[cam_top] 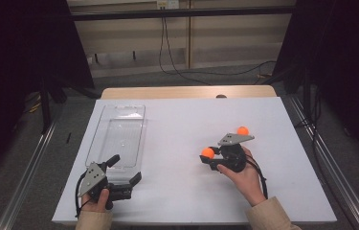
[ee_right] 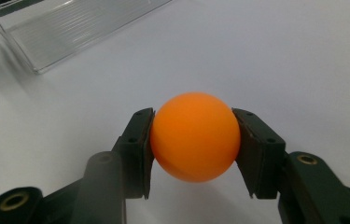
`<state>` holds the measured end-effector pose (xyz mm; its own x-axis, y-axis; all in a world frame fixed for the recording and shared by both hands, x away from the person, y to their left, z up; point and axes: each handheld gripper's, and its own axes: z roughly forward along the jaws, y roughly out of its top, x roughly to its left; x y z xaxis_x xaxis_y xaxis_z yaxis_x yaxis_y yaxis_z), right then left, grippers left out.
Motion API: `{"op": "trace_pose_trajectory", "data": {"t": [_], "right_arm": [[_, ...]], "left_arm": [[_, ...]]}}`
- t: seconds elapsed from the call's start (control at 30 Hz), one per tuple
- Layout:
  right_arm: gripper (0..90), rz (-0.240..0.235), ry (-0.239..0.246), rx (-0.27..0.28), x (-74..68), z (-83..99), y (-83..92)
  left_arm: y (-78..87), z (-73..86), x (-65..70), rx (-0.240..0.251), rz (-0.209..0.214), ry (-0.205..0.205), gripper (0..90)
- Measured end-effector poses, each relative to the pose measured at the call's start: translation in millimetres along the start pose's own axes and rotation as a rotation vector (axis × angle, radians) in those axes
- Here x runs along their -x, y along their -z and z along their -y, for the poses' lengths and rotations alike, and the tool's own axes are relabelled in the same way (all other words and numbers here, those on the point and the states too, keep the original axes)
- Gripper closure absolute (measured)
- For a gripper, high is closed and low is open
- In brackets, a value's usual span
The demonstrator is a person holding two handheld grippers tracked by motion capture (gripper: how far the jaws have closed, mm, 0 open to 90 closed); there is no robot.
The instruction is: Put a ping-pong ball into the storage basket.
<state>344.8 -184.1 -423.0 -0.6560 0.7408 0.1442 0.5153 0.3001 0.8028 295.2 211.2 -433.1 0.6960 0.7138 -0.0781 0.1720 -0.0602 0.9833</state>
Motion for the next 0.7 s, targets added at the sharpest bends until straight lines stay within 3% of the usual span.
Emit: {"op": "trace_pose_trajectory", "data": {"t": [0.37, 0.7], "right_arm": [[51.1, -0.003, -0.016, 0.017, 0.2, -3.5, 1.0], [51.1, -0.005, -0.001, 0.026, -2.9, -11.9, 1.8]], "left_arm": [[-2.8, -0.1, 0.1, 0.008, 0.011, 0.006, 1.0], [-2.1, 0.0, 0.4, 0.011, 0.015, 0.008, 1.0]]}}
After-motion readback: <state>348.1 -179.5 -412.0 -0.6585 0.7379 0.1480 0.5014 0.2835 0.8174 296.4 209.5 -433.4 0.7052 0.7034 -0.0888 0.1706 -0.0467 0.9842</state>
